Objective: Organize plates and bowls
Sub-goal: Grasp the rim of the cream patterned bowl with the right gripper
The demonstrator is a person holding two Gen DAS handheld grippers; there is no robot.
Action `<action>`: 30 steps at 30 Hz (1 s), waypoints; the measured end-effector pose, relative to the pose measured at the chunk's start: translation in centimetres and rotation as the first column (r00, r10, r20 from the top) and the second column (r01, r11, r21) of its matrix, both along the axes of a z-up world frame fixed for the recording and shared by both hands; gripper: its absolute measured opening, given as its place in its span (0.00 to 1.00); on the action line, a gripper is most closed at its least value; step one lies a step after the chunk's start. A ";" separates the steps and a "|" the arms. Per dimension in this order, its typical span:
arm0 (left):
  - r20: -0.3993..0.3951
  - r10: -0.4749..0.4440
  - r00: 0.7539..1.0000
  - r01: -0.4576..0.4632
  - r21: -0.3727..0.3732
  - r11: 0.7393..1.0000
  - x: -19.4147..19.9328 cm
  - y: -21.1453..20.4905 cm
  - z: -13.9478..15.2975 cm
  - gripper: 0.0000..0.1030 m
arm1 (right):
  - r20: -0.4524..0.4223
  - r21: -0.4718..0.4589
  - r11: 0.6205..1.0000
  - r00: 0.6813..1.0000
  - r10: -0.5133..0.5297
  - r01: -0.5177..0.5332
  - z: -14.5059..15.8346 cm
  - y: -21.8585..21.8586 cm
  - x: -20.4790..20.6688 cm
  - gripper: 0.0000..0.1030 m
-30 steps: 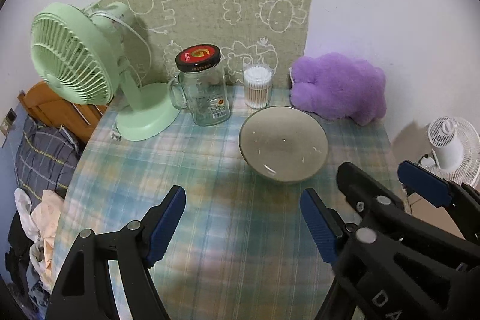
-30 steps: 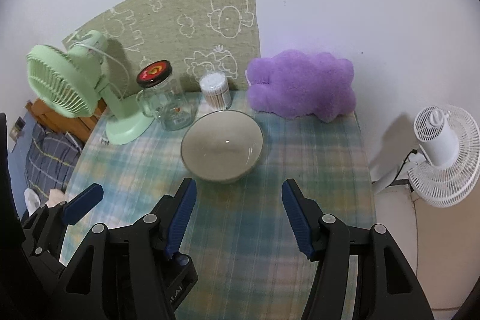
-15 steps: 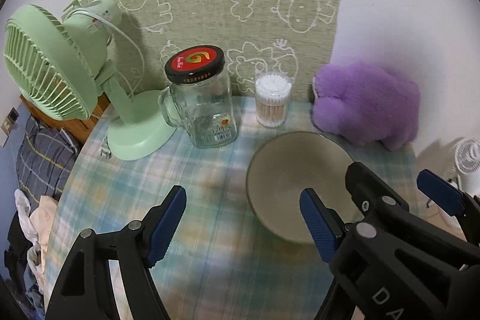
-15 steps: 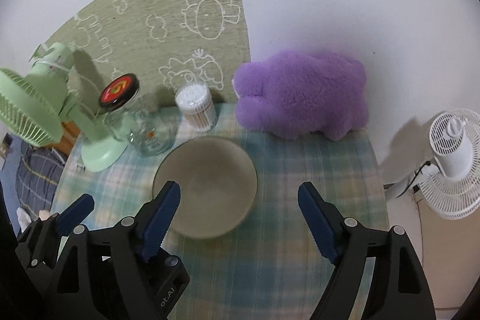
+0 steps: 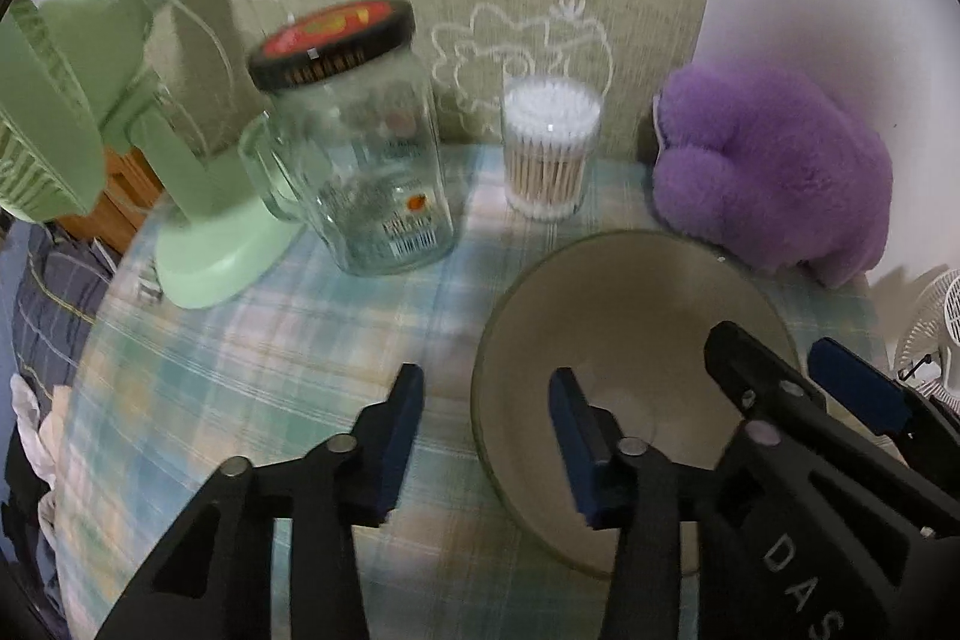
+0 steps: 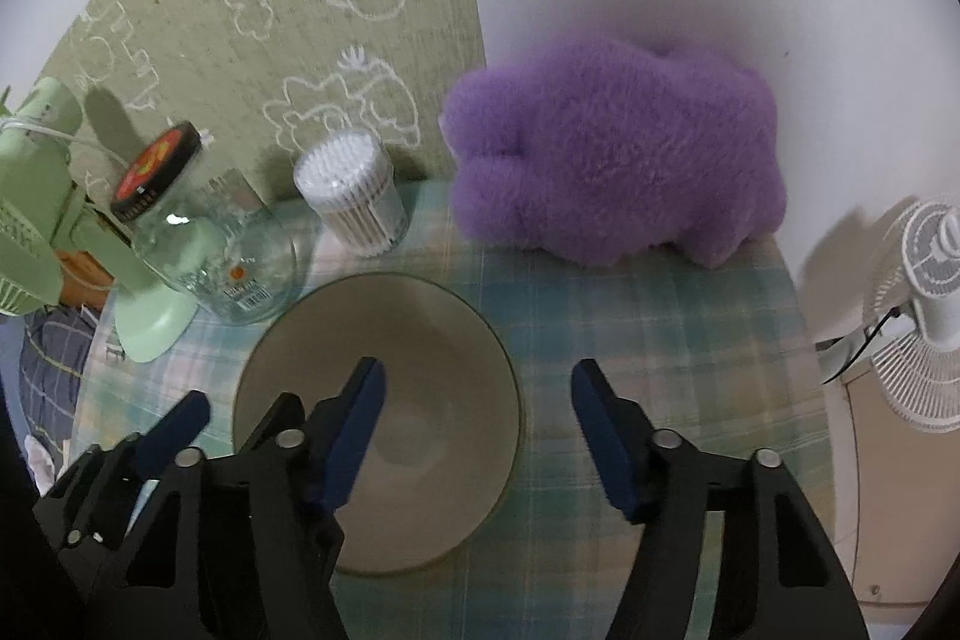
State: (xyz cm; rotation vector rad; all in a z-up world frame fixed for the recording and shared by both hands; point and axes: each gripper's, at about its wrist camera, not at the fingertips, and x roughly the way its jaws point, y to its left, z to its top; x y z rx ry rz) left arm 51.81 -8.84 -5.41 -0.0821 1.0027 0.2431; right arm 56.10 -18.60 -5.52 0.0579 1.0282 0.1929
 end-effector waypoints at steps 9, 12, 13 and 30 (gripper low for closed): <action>-0.011 -0.008 1.000 0.008 0.012 1.000 0.9 -0.2 -0.6 0.15 | 0.006 -0.002 1.000 1.000 -0.007 0.007 -1.3 0.0 1.0 0.25; -0.006 -0.014 1.000 0.014 0.027 1.000 1.0 -0.4 -0.6 0.16 | -0.004 0.001 1.000 1.000 -0.005 0.005 -1.7 0.0 1.4 0.23; -0.005 -0.016 1.000 0.016 0.029 0.999 0.9 -0.5 -0.6 0.16 | -0.006 0.003 1.000 1.000 -0.006 0.006 -1.7 -0.1 1.5 0.23; -0.029 -0.050 0.998 0.051 0.051 0.997 0.0 -0.9 -0.2 0.16 | -0.015 -0.001 1.000 1.000 -0.002 0.002 -1.4 -0.3 0.7 0.20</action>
